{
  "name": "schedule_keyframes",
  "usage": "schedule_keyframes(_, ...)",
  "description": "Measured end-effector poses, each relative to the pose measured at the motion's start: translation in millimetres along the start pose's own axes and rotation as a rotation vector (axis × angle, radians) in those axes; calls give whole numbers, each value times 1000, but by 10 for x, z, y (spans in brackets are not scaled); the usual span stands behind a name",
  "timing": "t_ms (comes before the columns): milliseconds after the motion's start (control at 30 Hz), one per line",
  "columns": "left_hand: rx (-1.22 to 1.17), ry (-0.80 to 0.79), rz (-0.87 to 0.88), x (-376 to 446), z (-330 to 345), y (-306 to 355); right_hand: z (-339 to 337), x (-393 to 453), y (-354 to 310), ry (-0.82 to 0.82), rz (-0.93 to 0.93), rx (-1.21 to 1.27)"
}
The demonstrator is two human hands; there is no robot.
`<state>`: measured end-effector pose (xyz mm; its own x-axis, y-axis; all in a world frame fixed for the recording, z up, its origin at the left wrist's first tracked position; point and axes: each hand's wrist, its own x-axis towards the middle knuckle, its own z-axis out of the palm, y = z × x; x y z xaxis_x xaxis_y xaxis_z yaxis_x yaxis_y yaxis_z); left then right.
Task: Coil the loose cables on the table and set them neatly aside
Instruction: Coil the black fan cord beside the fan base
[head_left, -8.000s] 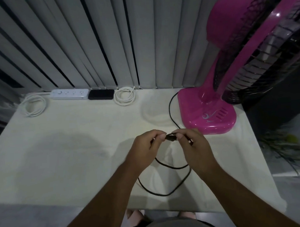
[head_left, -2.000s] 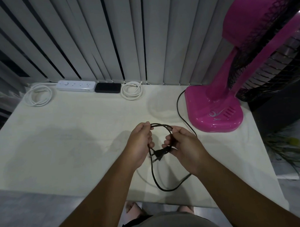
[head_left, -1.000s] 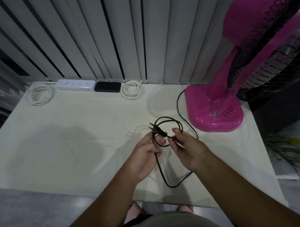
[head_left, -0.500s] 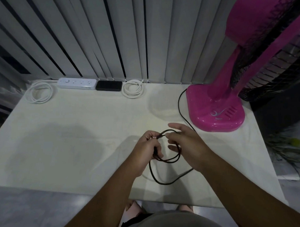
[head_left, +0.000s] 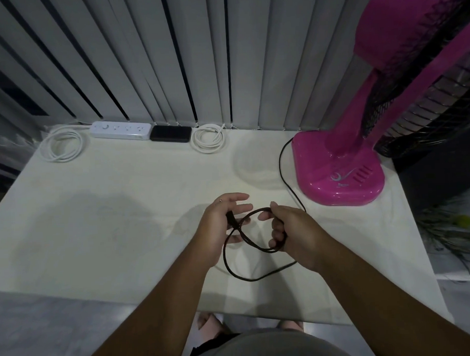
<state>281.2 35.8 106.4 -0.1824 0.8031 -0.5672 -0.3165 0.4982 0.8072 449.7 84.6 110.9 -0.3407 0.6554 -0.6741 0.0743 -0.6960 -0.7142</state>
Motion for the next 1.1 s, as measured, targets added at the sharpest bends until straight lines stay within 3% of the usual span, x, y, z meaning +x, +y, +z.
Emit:
schedule_keyframes(167,-156,-128,-212,27,-45,8,26,19,28,56,9,312)
schedule_keyframes(267,-93,-247,-206,10,-40,-43,76,37,57,123,38,531)
schedule_keyframes(333,-102,-216,-184,-2,27,-112,85,45,51,145,66,623)
schedule_keyframes(500,-311,-19,-125,4,183,-101,55,36,151,113,90,452)
schedule_keyframes(667,-148,62,-72,47,179,-80,21,18,180,4,-20,392)
schedule_keyframes(800,91,34,-28,91,140,-92,3,14,122,-93,-164,115)
schedule_keyframes(933,159,-58,-17,93,145,-94,32,22,101,50,-290,-35)
schedule_keyframes(1100,230,-173,-18,21,102,-117,45,27,101,126,-305,169)
